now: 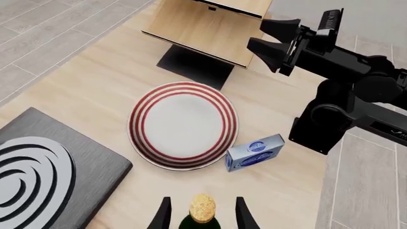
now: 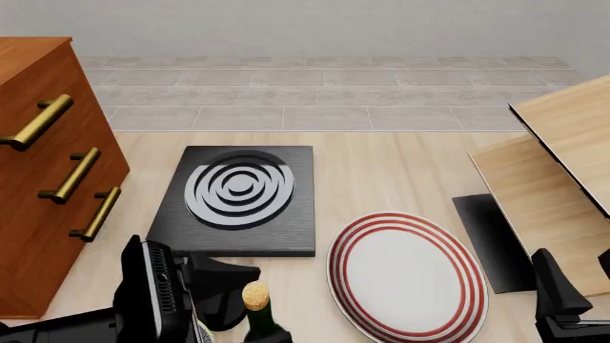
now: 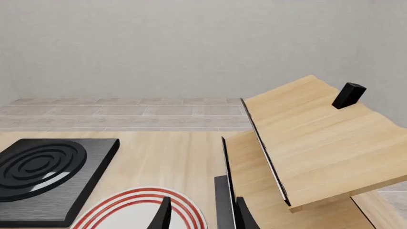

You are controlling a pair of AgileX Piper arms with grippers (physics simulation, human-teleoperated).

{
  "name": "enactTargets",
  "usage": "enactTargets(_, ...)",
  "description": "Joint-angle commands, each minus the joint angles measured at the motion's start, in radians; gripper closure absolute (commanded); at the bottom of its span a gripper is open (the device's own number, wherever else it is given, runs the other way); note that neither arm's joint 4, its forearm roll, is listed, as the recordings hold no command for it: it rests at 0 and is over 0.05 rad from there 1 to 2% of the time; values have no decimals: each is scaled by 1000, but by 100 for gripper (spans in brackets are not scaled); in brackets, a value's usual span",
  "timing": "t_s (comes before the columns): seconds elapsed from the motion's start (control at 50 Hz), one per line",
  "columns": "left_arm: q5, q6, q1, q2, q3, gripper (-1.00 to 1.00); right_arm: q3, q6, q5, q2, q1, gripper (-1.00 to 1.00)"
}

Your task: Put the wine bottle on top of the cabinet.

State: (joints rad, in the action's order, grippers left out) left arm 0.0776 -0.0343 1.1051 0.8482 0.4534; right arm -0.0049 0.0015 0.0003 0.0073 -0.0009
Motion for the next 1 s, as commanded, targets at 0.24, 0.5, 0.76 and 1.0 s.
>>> enactTargets(0.24,0,4,-4,-6,-3,100,0,0,0,0,0,-100)
enactTargets(0.5,56,19,-10,-37,42,100,0,1,-1,1,0,-100)
enactTargets(0.76,124,34,0,-64,133,100,-1,0,1,-1,0,-100)
enactTargets(1.0,138,43,13,-42,192,100,2,0,-3,1,0,-100)
